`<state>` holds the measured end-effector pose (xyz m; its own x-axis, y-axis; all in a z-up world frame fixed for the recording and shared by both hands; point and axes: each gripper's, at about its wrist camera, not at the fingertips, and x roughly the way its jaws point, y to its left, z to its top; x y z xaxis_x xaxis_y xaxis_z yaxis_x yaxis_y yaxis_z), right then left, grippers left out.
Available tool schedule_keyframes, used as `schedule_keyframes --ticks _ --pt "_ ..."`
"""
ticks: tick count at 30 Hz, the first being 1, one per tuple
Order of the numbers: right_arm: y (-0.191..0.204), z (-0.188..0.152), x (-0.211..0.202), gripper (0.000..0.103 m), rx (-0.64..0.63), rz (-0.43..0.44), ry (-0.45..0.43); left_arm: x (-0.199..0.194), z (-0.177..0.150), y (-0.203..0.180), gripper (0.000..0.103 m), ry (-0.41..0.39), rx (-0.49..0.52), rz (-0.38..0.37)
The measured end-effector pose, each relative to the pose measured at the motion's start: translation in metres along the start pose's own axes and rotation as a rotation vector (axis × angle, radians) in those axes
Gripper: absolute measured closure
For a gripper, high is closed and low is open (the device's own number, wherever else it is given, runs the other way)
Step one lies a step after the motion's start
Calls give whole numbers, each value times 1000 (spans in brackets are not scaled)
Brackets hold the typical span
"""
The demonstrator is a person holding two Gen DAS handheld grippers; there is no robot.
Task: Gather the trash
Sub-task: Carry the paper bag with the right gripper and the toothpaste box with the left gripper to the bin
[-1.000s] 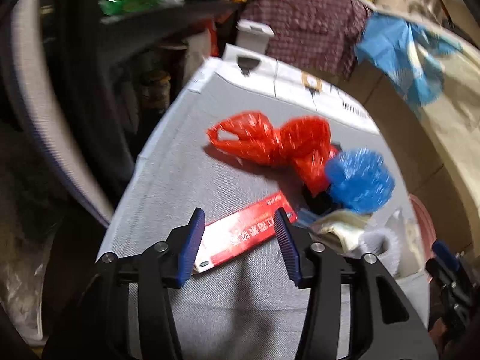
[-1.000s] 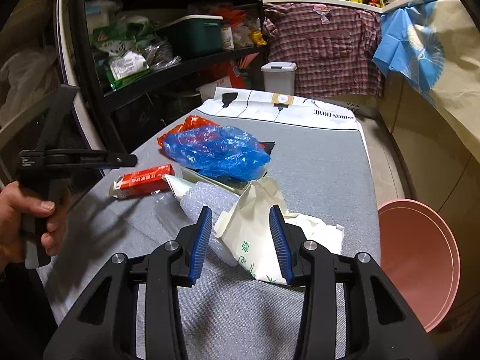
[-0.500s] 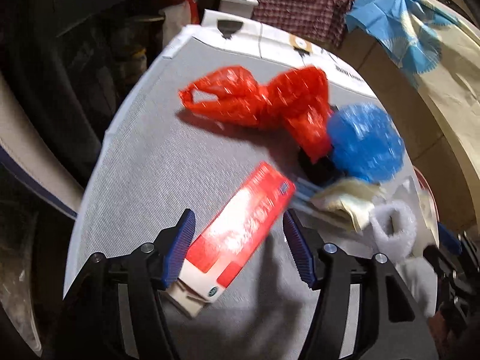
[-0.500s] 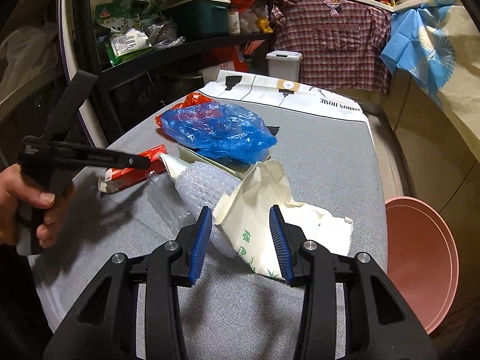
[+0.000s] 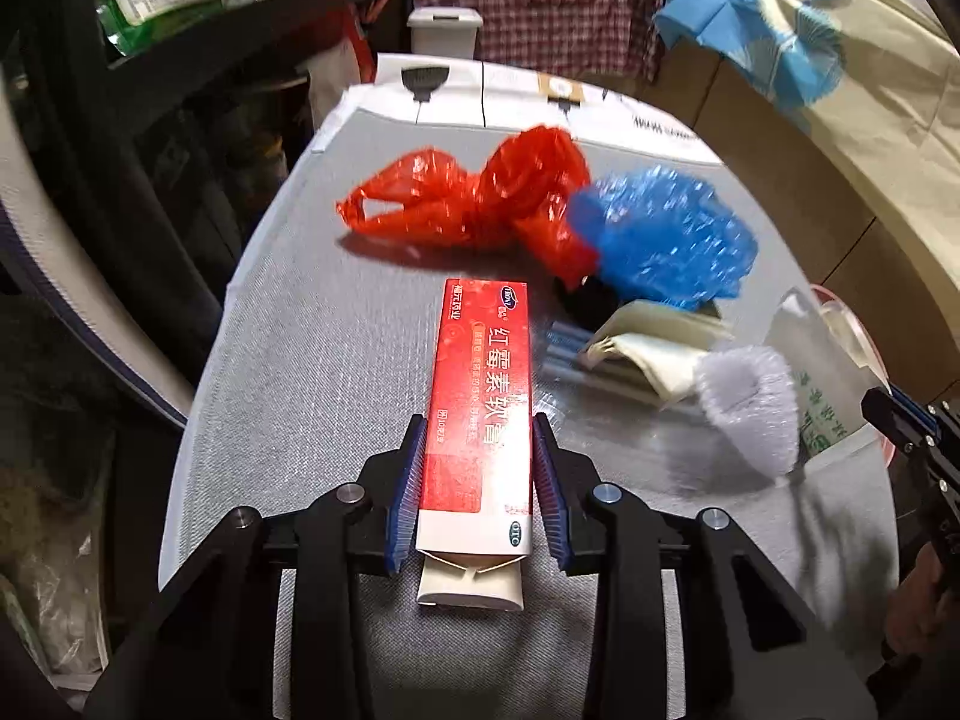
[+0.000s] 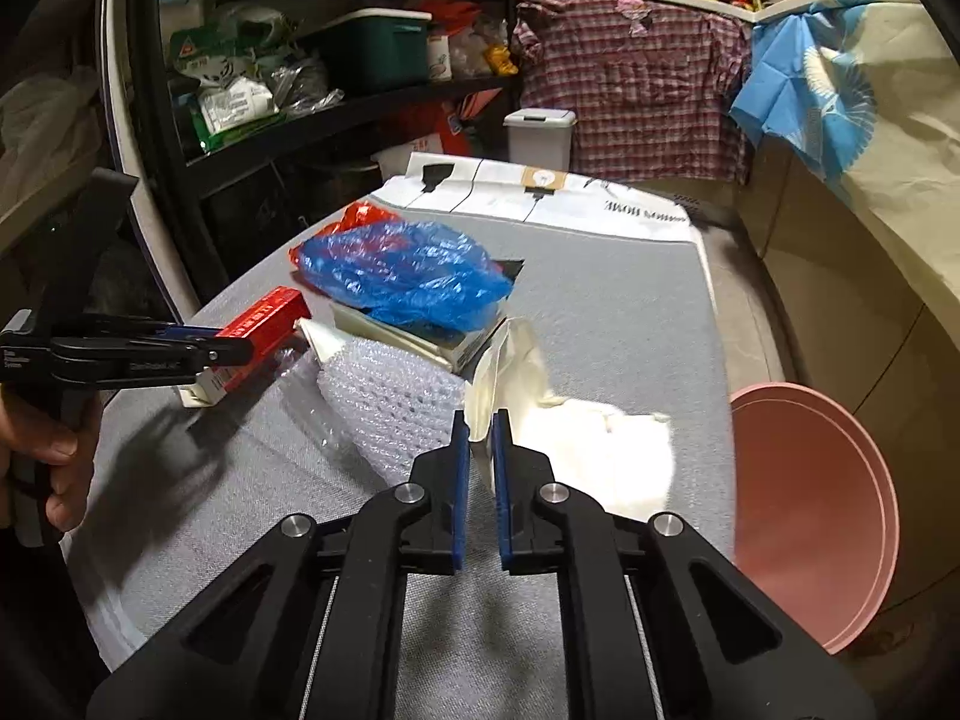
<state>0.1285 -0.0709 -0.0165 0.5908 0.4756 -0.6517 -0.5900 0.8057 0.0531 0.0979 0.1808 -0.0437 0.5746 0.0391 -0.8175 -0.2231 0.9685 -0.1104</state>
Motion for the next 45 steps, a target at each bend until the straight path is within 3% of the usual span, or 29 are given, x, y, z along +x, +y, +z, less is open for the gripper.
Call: schedule_keyframes --ticks 18,45 --pt "-20 -1 -44 97 64 -77 -90 -54 -8 -15 69 -142 10 -11" --pt "-67 26 -129 97 121 -186 -242 -83 -19 -58 69 -238 64 -71"
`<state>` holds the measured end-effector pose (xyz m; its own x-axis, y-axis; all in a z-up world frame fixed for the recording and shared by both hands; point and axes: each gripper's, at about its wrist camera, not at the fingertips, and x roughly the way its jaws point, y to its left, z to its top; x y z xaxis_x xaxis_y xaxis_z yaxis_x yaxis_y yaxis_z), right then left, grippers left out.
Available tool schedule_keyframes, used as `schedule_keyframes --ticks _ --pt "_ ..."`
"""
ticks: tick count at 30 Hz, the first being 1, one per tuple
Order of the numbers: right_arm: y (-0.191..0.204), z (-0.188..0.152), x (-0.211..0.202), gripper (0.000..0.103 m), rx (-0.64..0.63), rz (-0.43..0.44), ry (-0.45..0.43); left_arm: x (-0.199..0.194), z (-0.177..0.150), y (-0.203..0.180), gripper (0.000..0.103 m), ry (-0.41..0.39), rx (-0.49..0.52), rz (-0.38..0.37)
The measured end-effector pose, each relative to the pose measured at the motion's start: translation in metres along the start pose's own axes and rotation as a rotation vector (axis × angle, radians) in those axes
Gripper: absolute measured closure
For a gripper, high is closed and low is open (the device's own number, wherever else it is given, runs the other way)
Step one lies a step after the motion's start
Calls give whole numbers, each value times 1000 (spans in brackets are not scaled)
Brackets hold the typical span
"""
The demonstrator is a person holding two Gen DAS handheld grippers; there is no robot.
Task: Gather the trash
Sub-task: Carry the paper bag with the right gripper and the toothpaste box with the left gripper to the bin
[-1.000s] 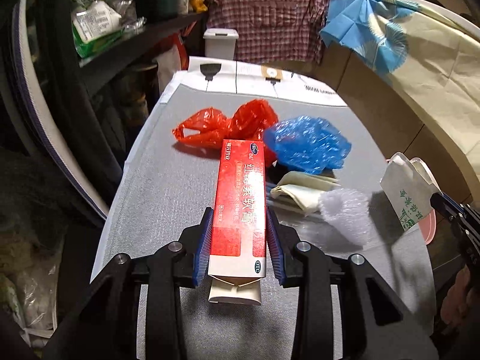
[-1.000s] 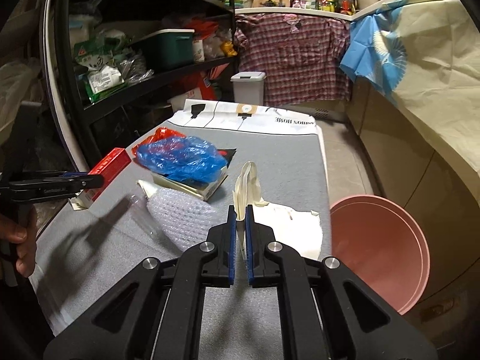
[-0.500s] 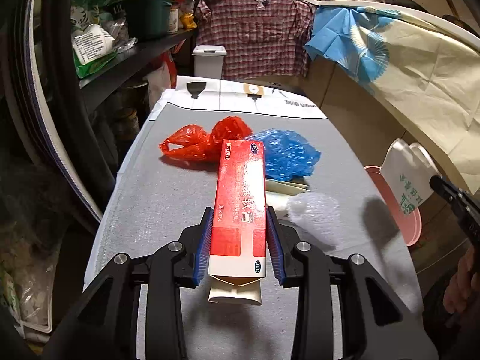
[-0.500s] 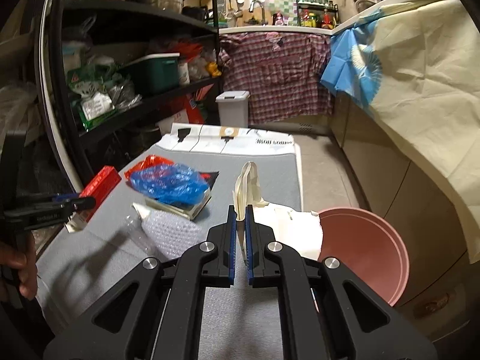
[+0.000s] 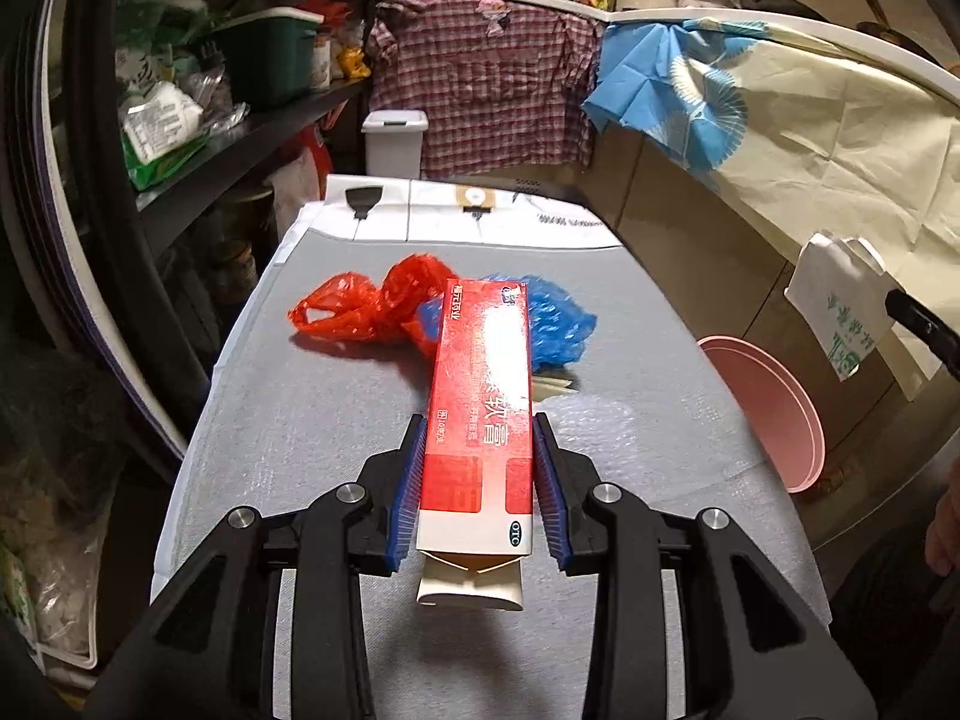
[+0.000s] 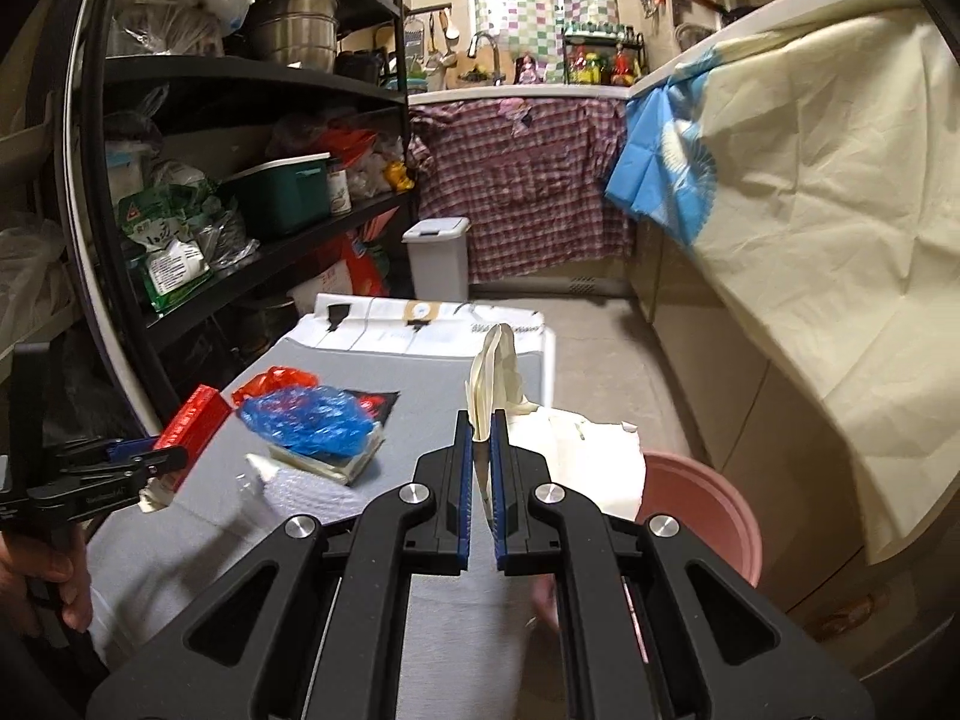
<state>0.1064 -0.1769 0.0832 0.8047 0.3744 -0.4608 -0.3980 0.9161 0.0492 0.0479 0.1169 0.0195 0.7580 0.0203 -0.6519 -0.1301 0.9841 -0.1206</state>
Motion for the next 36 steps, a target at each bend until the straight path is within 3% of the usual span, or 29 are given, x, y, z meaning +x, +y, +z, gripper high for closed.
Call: schedule_keyframes --ticks 21,36 --pt "-81 -14 12 97 51 -144 -2 12 29 -78 69 -18 45 -82" --pt "-125 -29 41 97 125 -185 57 60 47 -174 69 24 102 -221"
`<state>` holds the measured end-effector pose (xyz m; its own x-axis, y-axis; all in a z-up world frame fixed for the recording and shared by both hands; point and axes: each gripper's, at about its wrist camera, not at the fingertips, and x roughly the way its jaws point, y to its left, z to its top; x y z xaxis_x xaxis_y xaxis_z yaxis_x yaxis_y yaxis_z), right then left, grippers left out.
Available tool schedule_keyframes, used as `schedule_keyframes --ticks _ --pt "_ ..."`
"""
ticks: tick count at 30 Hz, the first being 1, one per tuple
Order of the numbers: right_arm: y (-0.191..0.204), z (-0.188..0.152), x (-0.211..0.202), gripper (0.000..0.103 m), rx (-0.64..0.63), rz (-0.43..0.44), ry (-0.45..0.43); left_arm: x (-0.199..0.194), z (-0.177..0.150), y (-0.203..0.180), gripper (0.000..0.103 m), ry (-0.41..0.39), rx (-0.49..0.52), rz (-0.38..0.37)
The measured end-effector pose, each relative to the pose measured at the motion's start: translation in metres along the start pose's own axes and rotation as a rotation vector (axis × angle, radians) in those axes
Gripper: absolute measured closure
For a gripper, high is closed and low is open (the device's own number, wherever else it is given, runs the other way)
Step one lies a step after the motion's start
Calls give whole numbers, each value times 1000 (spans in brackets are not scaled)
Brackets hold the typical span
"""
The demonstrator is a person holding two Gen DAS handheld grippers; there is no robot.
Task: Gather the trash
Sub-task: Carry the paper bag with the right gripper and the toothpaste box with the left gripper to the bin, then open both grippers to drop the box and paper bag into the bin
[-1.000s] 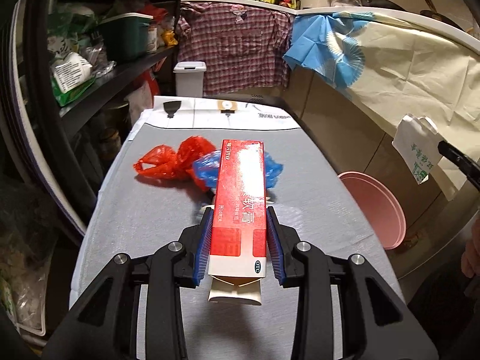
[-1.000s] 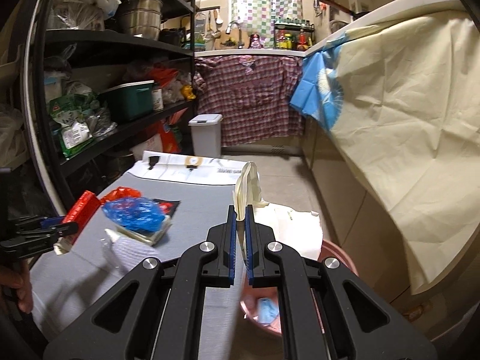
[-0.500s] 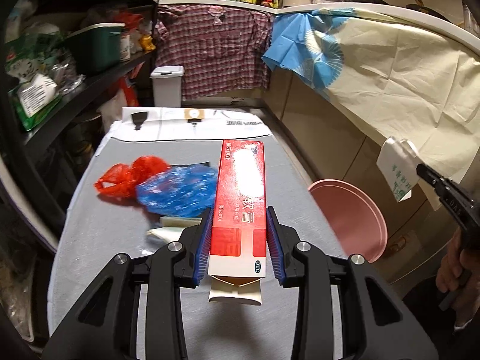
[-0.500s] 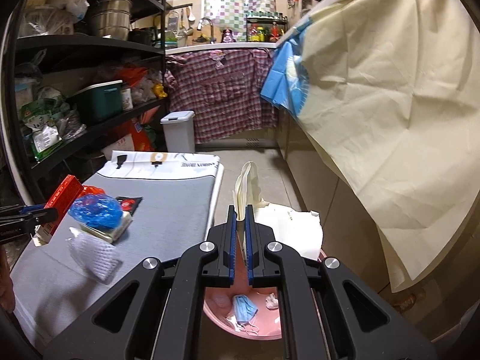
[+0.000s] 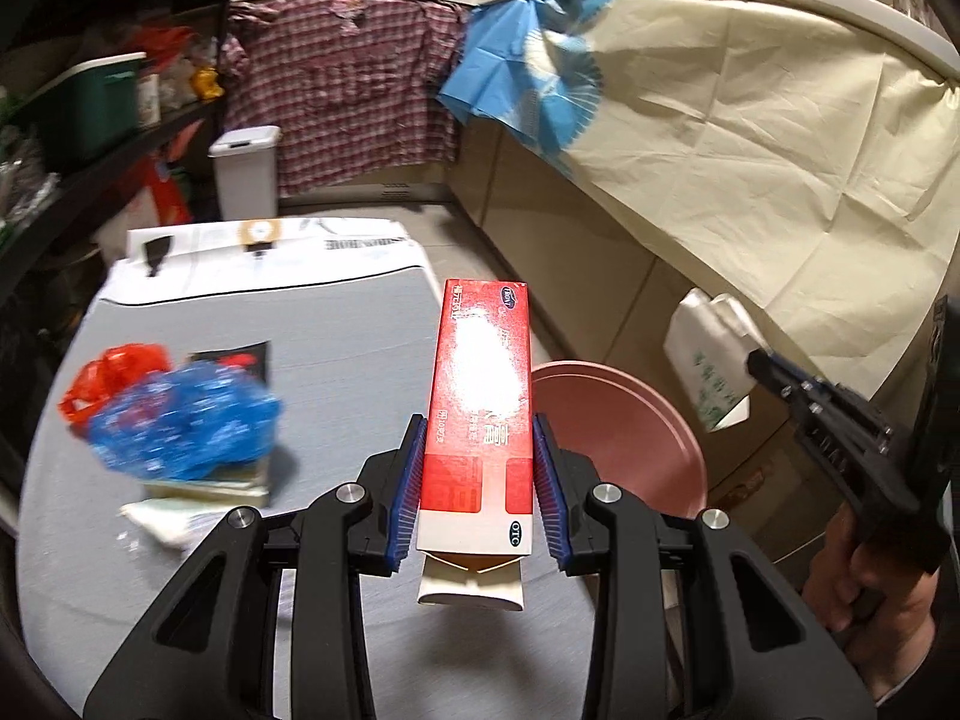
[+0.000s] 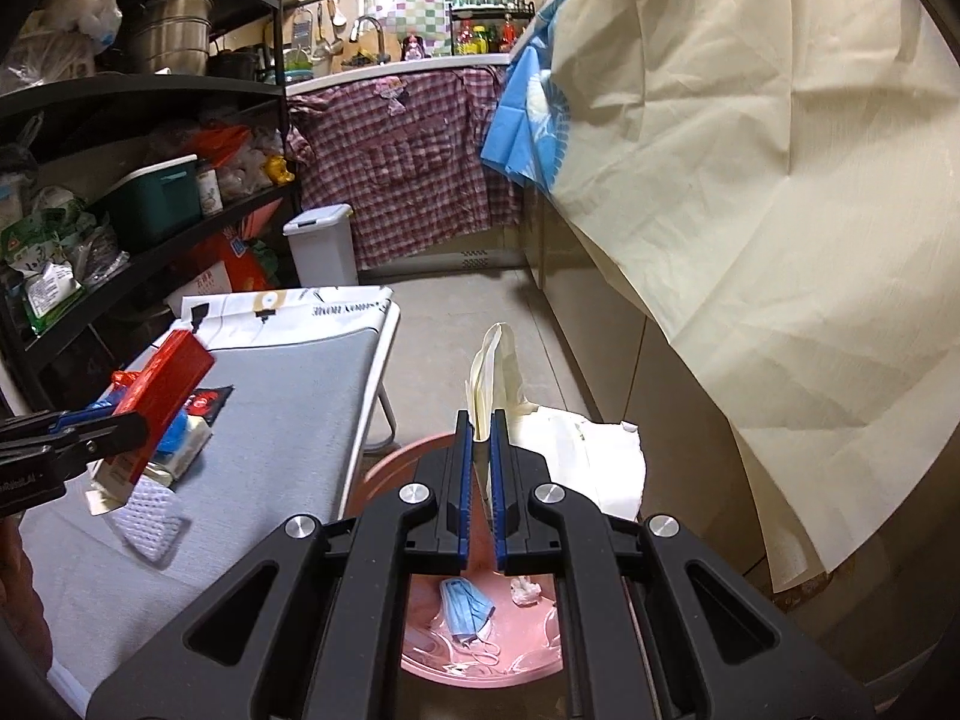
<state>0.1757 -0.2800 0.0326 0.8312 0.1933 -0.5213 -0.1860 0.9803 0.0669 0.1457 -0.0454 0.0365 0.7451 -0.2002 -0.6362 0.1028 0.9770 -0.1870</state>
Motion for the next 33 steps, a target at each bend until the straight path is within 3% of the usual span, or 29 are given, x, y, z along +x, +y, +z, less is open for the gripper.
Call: schedule_keyframes --ticks 11,29,33 --pt "-20 -2 18 97 63 -9 32 52 16 -32 69 37 2 -45" --pt "-29 -6 38 94 85 -21 94 102 6 -61 68 114 71 -83" --pt "-29 -8 45 90 86 -36 123 106 2 -59 57 141 65 -78"
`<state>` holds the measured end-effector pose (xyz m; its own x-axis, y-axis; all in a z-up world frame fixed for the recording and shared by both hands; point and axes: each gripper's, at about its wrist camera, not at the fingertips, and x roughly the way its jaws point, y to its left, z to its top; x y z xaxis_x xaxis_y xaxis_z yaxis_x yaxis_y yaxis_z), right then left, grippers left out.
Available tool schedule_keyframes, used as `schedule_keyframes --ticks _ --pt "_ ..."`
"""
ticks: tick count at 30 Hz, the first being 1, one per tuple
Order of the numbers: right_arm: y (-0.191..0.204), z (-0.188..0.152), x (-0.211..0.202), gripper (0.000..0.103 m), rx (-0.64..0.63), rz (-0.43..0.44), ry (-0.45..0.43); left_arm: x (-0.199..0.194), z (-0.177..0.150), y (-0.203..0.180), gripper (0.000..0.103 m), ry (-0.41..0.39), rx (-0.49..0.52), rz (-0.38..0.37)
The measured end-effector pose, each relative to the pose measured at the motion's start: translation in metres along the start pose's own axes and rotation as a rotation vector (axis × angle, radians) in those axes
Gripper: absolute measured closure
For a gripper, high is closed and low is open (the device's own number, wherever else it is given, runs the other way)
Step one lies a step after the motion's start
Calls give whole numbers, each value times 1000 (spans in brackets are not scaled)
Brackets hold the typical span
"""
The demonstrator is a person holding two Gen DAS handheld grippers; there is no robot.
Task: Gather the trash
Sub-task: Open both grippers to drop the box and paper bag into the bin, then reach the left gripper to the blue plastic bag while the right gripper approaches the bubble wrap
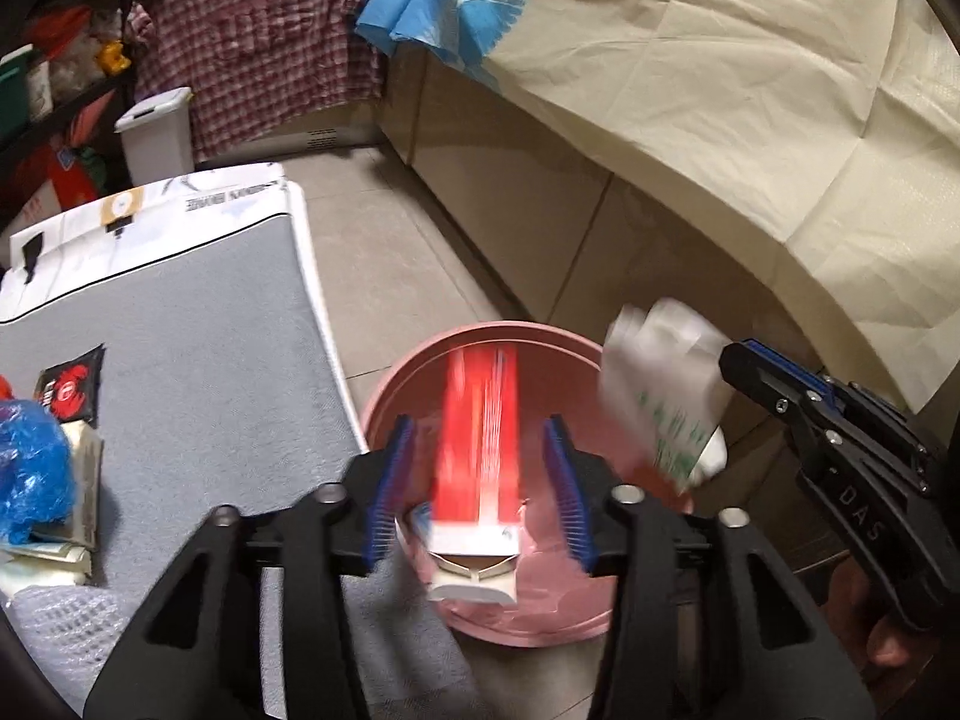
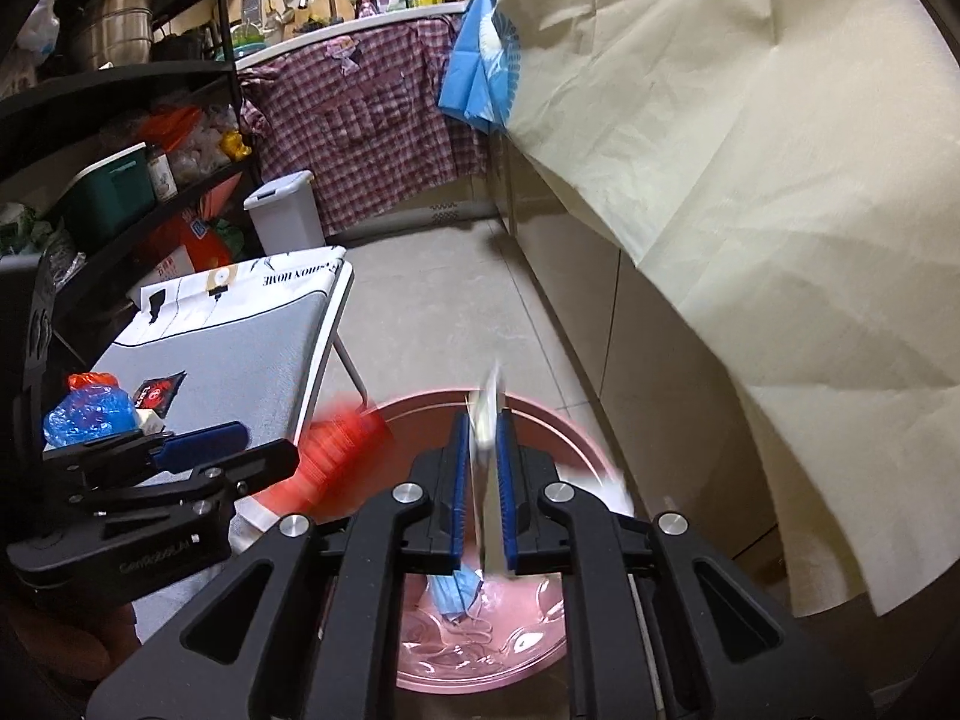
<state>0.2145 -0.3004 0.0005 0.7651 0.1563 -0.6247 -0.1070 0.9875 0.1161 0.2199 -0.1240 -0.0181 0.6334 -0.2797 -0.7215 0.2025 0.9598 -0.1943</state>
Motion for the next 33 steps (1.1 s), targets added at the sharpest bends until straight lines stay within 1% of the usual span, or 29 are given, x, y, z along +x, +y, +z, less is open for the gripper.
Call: schedule_keyframes --ticks 2,4,13,19,27,33 --pt "0 -1 2 74 -1 -7 5 -1 -2 3 57 3 -12 -11" --pt "2 -1 1 71 -6 -7 1 -5 -4 5 57 -3 -14 -8" --pt "4 -1 2 71 -20 -9 3 -35 -10 15 57 -38 -7 -2" --pt "10 -3 -1 71 -47 -16 -5 -69 -15 26 57 -77 -9 8" --pt "27 -5 -15 71 -100 -9 -33 -116 -21 44 57 -126 -36 6" --pt "41 -6 -26 71 -124 2 -45 -155 -22 71 58 -176 -53 16"
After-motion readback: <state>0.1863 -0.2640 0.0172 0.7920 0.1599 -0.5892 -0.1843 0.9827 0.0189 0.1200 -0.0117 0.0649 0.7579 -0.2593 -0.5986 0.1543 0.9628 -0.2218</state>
